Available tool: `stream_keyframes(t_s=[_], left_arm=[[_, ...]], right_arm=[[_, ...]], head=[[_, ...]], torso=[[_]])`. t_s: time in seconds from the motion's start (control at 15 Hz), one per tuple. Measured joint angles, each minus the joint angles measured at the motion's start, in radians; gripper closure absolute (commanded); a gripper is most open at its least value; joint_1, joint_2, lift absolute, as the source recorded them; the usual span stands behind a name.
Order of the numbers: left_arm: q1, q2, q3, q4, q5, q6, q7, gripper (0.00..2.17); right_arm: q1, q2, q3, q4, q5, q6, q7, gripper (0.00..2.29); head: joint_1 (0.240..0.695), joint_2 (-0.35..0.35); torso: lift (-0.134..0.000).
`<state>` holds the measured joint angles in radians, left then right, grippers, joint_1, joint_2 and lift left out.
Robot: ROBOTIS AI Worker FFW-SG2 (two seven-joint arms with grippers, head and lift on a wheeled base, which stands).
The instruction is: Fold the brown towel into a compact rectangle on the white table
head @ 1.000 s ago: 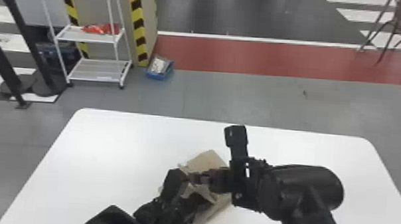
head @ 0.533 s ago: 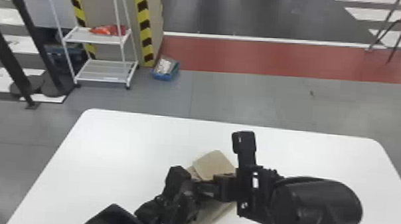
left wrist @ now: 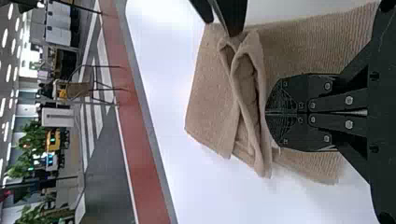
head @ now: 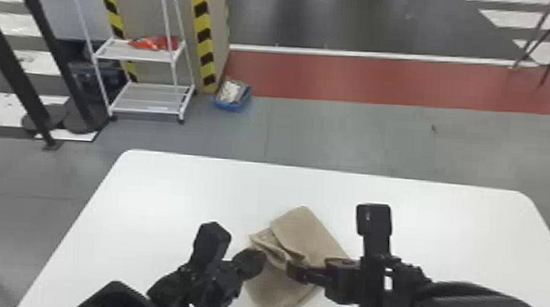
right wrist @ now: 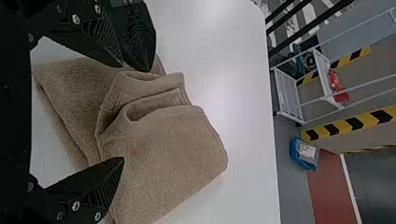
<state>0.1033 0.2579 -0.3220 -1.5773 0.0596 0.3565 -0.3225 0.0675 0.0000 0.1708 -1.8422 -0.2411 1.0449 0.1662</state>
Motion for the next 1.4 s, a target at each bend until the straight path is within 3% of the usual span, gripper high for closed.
stream_keyframes(t_s=[0.2, 0.47, 0.53, 0.8, 1.13, 1.4], left_arm=[[-0.017, 0.003, 0.029, 0.077, -0.001, -0.163, 0.023, 1.73], [-0.084, -0.003, 0.01, 0.208, 0.004, -0.258, 0.017, 1.73], [-0.094, -0.005, 0.001, 0.229, 0.006, -0.268, 0.015, 1.73], [-0.113, -0.009, -0.01, 0.255, 0.014, -0.293, 0.013, 1.73], [-0.141, -0.014, -0.011, 0.292, 0.019, -0.32, 0.013, 1.73], [-0.143, -0.008, -0.008, 0.284, 0.034, -0.323, 0.011, 1.73]], right_arm=[[0.062, 0.0, -0.034, -0.068, 0.002, 0.001, -0.001, 0.34], [0.115, 0.0, -0.07, -0.106, 0.028, 0.021, 0.006, 1.04], [0.116, 0.0, -0.079, -0.107, 0.039, 0.028, 0.007, 1.12], [0.099, 0.0, -0.1, -0.043, 0.115, 0.0, 0.015, 1.12], [0.019, 0.0, -0.137, 0.115, 0.112, -0.115, 0.055, 1.12], [-0.088, 0.0, -0.148, 0.249, 0.117, -0.103, 0.053, 1.12]], head=[[0.695, 0.066], [0.695, 0.045], [0.695, 0.038], [0.695, -0.01], [0.695, -0.023], [0.695, -0.027]], torso=[[0.0], [0.0], [0.0], [0.0], [0.0], [0.0]])
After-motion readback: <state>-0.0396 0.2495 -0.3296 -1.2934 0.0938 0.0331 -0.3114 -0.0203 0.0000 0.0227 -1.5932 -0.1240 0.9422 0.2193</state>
